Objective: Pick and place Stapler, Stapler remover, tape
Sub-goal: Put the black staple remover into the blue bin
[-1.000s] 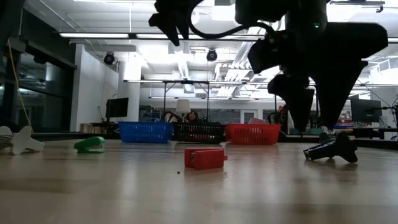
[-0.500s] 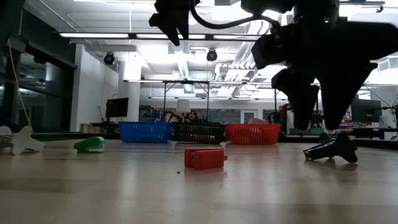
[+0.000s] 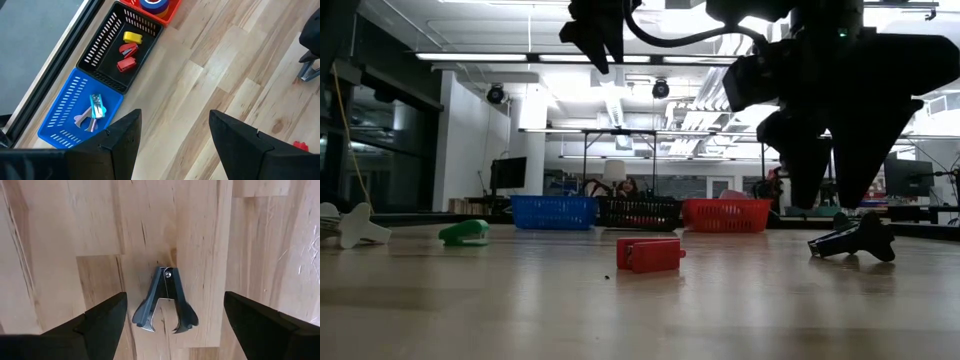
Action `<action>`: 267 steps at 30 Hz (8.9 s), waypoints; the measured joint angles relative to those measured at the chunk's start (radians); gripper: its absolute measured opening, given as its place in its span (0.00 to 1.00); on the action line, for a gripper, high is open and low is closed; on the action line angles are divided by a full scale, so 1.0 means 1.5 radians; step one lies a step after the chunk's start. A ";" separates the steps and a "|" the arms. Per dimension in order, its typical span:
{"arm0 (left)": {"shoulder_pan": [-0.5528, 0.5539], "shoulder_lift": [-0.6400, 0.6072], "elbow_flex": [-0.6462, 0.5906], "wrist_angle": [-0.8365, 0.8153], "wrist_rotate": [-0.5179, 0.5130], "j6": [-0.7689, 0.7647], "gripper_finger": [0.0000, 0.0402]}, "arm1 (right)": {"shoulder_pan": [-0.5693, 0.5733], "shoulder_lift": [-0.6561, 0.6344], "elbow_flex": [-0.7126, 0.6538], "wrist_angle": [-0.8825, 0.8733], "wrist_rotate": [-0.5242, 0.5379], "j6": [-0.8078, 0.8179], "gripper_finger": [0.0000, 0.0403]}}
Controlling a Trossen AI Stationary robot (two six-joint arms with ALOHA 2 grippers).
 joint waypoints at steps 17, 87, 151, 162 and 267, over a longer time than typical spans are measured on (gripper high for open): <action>0.000 0.000 0.000 0.000 0.000 0.000 0.57 | -0.002 0.013 0.000 0.000 0.005 -0.001 0.80; 0.000 -0.001 0.000 0.005 0.000 0.034 0.57 | -0.065 -0.129 0.006 -0.085 0.076 -0.031 0.22; 0.000 0.033 -0.001 0.415 0.132 0.282 0.57 | -0.408 -0.372 0.006 0.271 -0.107 -0.381 0.22; 0.000 0.033 -0.001 0.413 0.122 0.280 0.56 | -0.408 -0.372 0.006 0.268 -0.112 -0.394 0.22; 0.215 0.033 -0.455 0.330 -0.140 -0.390 0.23 | -0.508 -0.381 0.005 0.110 0.072 -0.424 0.46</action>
